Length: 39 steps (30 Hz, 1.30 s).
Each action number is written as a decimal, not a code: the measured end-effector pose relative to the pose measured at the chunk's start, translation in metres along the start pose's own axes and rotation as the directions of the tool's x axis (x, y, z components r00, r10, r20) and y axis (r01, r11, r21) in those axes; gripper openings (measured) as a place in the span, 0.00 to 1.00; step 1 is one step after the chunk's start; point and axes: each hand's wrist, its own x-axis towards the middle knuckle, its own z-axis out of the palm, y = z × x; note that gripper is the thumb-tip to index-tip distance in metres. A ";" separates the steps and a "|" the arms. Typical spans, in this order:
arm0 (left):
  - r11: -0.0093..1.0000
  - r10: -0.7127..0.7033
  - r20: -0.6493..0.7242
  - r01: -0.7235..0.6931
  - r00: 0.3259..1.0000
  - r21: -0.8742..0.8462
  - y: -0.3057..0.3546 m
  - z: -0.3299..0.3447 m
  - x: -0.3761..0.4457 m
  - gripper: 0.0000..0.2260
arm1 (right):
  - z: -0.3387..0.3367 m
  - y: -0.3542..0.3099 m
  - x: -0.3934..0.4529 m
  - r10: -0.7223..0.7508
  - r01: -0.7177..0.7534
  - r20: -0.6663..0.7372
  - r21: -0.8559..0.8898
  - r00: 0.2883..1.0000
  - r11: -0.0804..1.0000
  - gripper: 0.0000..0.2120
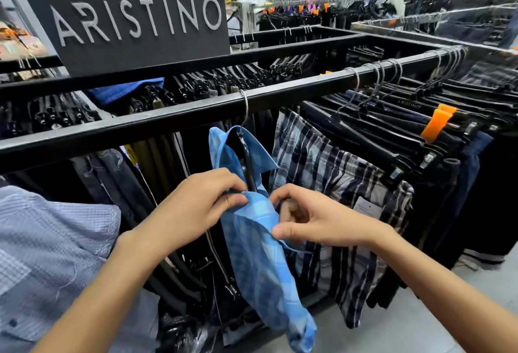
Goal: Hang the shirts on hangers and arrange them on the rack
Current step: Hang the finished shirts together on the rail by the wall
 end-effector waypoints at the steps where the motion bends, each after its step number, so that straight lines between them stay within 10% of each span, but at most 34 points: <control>1: 0.999 0.051 0.022 -0.051 0.998 0.008 -0.001 -0.003 0.001 0.05 | 0.000 0.000 0.001 -0.006 0.006 0.013 -0.007 1.000 1.000 0.20; 10: 0.971 0.115 0.006 -0.114 0.993 0.212 0.008 -0.033 0.006 0.05 | -0.012 -0.019 0.011 -0.123 0.124 0.020 -0.128 0.992 0.984 0.05; 14: 0.987 0.097 -0.007 -0.096 0.995 0.129 0.018 -0.035 0.001 0.10 | -0.007 -0.023 0.002 -0.082 0.087 0.065 -0.087 0.995 0.992 0.14; 19: 0.985 0.113 -0.014 -0.110 0.993 0.135 0.021 -0.042 0.008 0.12 | 0.004 -0.020 0.011 -0.279 0.230 -0.048 -0.442 0.959 0.867 0.11; 28: 0.994 0.095 -0.022 -0.093 0.995 0.065 0.021 -0.038 0.006 0.09 | 0.002 -0.029 0.012 -0.200 0.190 -0.133 -0.088 0.971 0.978 0.08; 32: 0.983 -0.167 -0.314 0.136 0.935 -0.119 0.016 -0.020 0.010 0.03 | -0.005 -0.029 0.025 -0.180 0.163 -0.106 -0.146 0.978 0.976 0.09; 39: 0.891 -0.454 -0.430 0.413 0.781 -0.190 -0.006 -0.009 0.046 0.07 | -0.018 -0.020 0.073 -0.290 0.040 -0.475 -0.469 0.831 0.883 0.22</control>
